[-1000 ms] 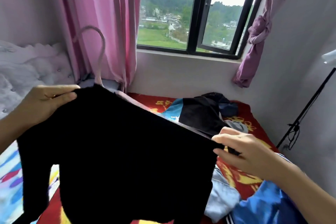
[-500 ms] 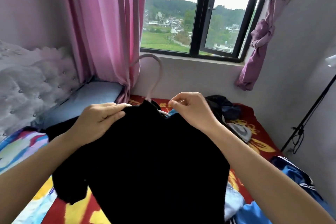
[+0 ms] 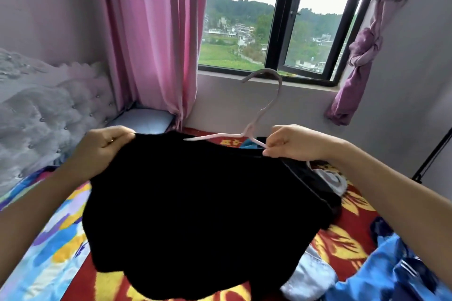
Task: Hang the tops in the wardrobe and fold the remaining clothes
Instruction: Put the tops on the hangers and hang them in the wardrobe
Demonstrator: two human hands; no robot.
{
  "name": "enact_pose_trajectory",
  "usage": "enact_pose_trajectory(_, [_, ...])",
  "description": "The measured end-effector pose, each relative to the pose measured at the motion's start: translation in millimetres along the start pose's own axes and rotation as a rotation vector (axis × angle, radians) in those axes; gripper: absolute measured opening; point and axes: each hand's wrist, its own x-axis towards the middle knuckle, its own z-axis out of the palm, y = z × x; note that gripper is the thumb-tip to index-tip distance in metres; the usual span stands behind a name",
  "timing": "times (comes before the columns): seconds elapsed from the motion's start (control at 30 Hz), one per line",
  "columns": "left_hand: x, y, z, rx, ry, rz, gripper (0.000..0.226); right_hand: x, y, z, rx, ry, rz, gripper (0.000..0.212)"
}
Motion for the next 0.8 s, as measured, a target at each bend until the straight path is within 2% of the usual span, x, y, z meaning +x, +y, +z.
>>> enact_pose_trajectory(0.13, [0, -29, -5, -0.114, -0.039, -0.161, 0.039, 4, 2, -1, 0.114, 0.097, -0.067, 0.032])
enact_pose_trajectory(0.27, [9, -26, 0, -0.365, -0.057, -0.346, 0.036, 16, -11, 7, 0.604, 0.290, -0.026, 0.028])
enact_pose_trajectory(0.33, [13, -26, 3, -0.318, -0.095, -0.280, 0.038, 21, -13, 9, 0.687, 0.390, -0.013, 0.028])
enact_pose_trajectory(0.57, [17, -4, 14, -0.299, -0.188, -0.119, 0.026, 19, -4, 12, 0.707, 0.342, -0.021, 0.028])
enact_pose_trajectory(0.67, [12, -12, 14, -0.141, -0.050, -0.076, 0.014, 17, 2, 13, 0.757, 0.421, -0.004, 0.029])
enact_pose_trajectory(0.73, [-1, -23, 20, -0.052, 0.041, -0.099, 0.052, 16, 6, 11, 0.808, 0.487, 0.019, 0.030])
enact_pose_trajectory(0.77, [-8, -28, 27, -0.017, 0.063, -0.161, 0.073, 16, 10, 9, 0.823, 0.505, 0.027, 0.030])
enact_pose_trajectory(0.8, [-14, -32, 35, 0.011, 0.080, -0.239, 0.085, 15, 13, 8, 0.833, 0.512, 0.029, 0.030])
